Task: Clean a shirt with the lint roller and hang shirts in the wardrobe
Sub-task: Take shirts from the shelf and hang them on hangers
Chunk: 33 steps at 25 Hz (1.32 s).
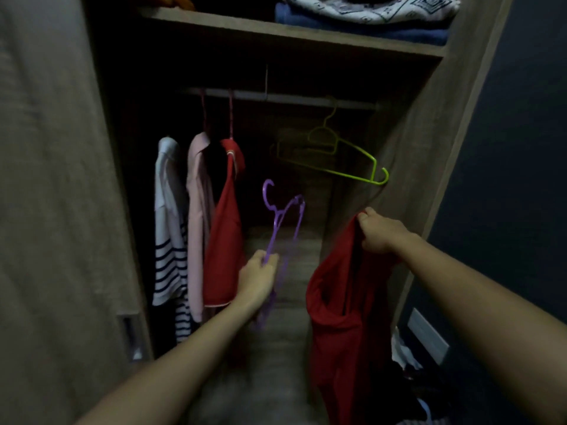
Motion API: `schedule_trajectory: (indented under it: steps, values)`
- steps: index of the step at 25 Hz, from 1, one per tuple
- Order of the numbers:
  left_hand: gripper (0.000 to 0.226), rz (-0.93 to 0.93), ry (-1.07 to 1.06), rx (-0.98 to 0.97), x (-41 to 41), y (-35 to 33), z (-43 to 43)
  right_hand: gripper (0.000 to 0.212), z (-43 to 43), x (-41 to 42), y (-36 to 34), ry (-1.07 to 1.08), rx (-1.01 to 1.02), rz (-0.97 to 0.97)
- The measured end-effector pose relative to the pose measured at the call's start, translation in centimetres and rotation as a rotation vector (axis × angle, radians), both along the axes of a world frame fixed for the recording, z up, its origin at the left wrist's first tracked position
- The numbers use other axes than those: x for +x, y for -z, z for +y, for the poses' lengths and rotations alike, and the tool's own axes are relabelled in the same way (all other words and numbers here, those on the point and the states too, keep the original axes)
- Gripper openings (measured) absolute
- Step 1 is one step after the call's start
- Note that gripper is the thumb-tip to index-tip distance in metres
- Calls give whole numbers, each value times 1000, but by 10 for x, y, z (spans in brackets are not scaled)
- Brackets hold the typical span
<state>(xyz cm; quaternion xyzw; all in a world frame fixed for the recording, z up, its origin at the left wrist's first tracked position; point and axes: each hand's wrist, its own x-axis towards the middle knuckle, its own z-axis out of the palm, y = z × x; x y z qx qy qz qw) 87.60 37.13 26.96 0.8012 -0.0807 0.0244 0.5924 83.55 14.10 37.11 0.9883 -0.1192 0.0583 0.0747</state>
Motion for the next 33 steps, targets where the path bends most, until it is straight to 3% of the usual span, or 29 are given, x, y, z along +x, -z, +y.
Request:
schedule_trajectory:
  steps: [2, 4, 9, 12, 16, 18, 20, 22, 24, 26, 27, 29, 33]
  values:
    - [21, -253, -38, 150, -8, 7, 43, 56, 9, -8, 6, 32, 79, -17]
    - [28, -409, -16, 158, -20, 8, 85, 59, 14, -13, 11, 54, 197, -49]
    - [29, -469, 136, 157, -20, 19, 161, 52, 27, -27, 1, 85, 442, -228]
    - [25, -510, 263, 238, -33, 16, 169, 43, 54, -41, -14, 9, 478, -214]
    - [34, -614, 347, 298, -53, 0, 141, 44, 117, -68, -24, -280, 248, -25]
    - [28, -618, 294, 240, -57, -7, 133, 40, 134, -86, -27, -409, -41, -132]
    - [30, -702, 185, 254, -60, -11, 133, 52, 135, -103, -25, -490, -274, -319]
    - [34, -909, -5, 309, -64, -10, 130, 63, 131, -110, -22, -491, -296, -387]
    - [29, -1064, -204, 223, -81, -7, 121, 55, 128, -108, -23, -482, -267, -434]
    - [27, -1166, -147, 201, -106, 10, 104, 52, 128, -107, -27, -517, -202, -494]
    - [25, -1142, -30, 265, -117, 23, 93, 55, 130, -107, -31, -540, -182, -534]
    - [24, -914, 153, 371, -127, 50, 78, 56, 132, -108, -39, -592, -157, -599]
    - [42, -531, 47, 271, -96, 75, 92, 48, 125, -118, -47, -662, -134, -609]
